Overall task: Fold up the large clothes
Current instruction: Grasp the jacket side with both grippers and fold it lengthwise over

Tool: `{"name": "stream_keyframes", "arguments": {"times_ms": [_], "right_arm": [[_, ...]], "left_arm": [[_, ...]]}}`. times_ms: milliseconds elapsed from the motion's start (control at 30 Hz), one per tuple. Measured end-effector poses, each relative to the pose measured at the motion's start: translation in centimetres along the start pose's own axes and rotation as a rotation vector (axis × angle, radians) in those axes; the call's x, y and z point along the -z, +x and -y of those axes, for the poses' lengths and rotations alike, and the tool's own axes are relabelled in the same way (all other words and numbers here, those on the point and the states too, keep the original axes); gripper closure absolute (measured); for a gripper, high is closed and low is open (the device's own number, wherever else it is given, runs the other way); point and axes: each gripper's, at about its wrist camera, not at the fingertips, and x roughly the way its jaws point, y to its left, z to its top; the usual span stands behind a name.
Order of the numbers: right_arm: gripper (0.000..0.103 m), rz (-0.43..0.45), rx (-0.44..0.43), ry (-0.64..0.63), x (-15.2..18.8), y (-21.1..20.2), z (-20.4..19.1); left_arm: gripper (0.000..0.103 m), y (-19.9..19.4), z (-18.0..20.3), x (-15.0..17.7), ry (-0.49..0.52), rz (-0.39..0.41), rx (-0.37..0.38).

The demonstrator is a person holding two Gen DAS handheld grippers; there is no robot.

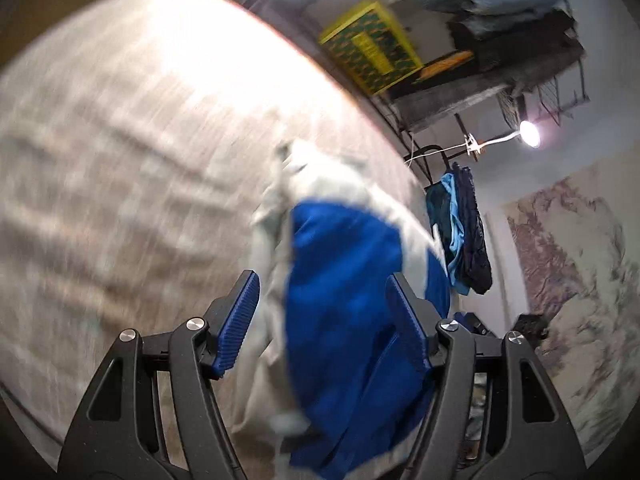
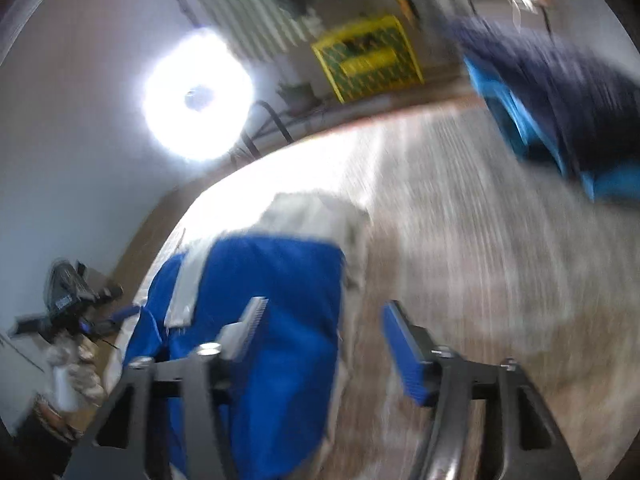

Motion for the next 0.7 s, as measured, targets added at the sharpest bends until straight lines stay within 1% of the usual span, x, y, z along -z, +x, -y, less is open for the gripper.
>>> {"name": "stream_keyframes", "arguments": {"times_ms": [67,100,133,200,233,300,333,400,467,533,633,667,700], "right_arm": [[0.056,0.027,-0.006,-0.074,-1.5,0.7,-1.9],[0.058,0.028,-0.018,-0.110,-2.2,1.3,-3.1],[0.059,0.029,-0.021,-0.148,-2.9,2.0,-4.3],[0.059,0.012,0.001,-0.222,-3.7,3.7,-6.2],[0.059,-0.015,0.018,-0.258,-3.8,4.9,-6.9],[0.058,-0.070,0.041,-0.296,-3.4,7.3,-7.3],[0.058,-0.105,0.044,-0.301,-3.1,8.2,-7.2],[0.059,-0.173,0.054,-0.310,-2.3,9.8,-6.7],[0.059,-0.222,0.054,-0.304,-1.7,11.1,-6.2],[0.059,-0.233,0.045,-0.283,-1.6,11.5,-5.9],[0.059,-0.244,0.025,-0.238,-2.3,10.5,-5.4],[0.058,-0.238,0.004,-0.210,-2.5,10.0,-4.9],[0.052,-0.227,-0.030,-0.170,-2.8,8.9,-4.3]], "left_arm": [[0.046,1.0,2.6,-0.9,0.097,0.014,-0.035],[0.055,1.6,3.5,-1.4,0.136,0.011,-0.050],[0.061,2.8,4.7,-1.8,0.193,0.005,-0.086],[0.063,4.4,5.5,-2.0,0.258,-0.003,-0.149],[0.063,5.7,5.4,-2.0,0.268,-0.030,-0.175],[0.065,7.2,4.2,-1.8,0.244,-0.076,-0.186],[0.065,7.9,3.2,-1.7,0.218,-0.103,-0.171],[0.065,8.4,2.3,-1.6,0.198,-0.117,-0.139],[0.065,8.7,2.1,-1.2,0.228,-0.117,-0.131],[0.065,8.6,2.2,-1.3,0.238,-0.119,-0.133],[0.065,7.7,1.9,-1.8,0.198,-0.118,-0.106],[0.065,7.3,1.9,-2.0,0.184,-0.116,-0.099],[0.065,6.8,1.8,-2.2,0.171,-0.113,-0.090]]}}
